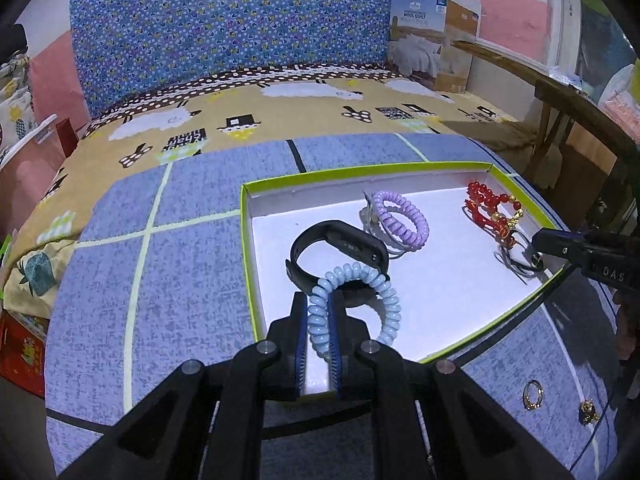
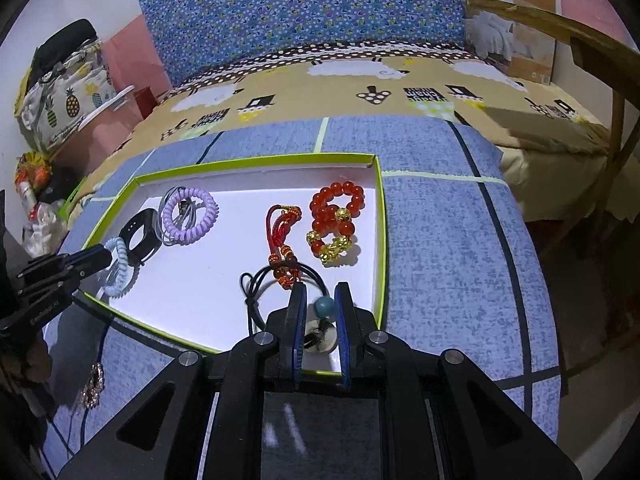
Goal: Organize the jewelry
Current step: 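Lower the light blue coil and black-cord keychain into the green box and open both grippers, then move the left gripper to the gold chain pendant while the right gripper moves to the gold charm, then grasp the gold chain pendant with the left gripper while the right gripper grasps the gold charm, then carry the pendant and gold charm into the green box and open both grippers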
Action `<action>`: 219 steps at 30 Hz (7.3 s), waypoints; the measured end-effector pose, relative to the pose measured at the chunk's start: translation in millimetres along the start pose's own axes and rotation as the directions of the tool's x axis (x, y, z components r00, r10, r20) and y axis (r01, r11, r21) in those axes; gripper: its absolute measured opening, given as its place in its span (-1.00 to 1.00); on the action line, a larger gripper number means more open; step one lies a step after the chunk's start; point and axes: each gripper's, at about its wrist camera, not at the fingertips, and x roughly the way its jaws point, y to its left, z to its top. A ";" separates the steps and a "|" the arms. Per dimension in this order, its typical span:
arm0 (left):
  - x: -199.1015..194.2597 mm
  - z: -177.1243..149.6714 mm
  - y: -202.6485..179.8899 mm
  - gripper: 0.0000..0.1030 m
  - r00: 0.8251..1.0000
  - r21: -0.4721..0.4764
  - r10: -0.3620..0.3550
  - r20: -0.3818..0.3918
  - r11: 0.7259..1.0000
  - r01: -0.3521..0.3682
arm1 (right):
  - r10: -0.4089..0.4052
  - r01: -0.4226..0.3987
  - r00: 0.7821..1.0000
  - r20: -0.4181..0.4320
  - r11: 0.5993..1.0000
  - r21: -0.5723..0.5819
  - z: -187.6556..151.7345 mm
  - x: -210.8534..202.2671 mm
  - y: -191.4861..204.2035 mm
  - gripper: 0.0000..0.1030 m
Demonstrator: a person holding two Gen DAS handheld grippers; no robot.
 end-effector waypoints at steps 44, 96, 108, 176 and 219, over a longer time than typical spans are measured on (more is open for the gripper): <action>-164.8 -111.7 -39.4 -0.60 0.985 -0.010 -0.043 0.169 0.999 0.045 | 0.021 -0.007 0.971 0.240 0.998 -0.057 -144.6 -172.6 72.1 -0.65; -135.7 -127.9 -38.2 -0.44 0.992 -0.045 -0.099 0.083 0.994 0.103 | 0.022 -0.017 0.992 0.127 0.999 -0.040 -166.8 -130.4 66.8 -0.21; -114.1 -113.4 -37.5 -0.44 0.991 -0.058 -0.117 0.062 0.991 0.121 | 0.018 -0.014 0.996 0.085 0.999 -0.048 -154.6 -108.2 65.4 -0.21; -89.6 -92.1 -49.2 -0.93 0.992 -0.009 -0.126 0.012 0.992 0.126 | 0.036 -0.033 0.997 0.062 0.999 -0.042 -142.0 -99.7 62.6 -0.68; -54.4 11.2 -39.7 -0.93 0.989 0.054 -0.106 0.099 0.993 0.102 | 0.062 -0.051 0.991 0.119 0.994 -0.093 -12.3 -50.6 51.7 -0.68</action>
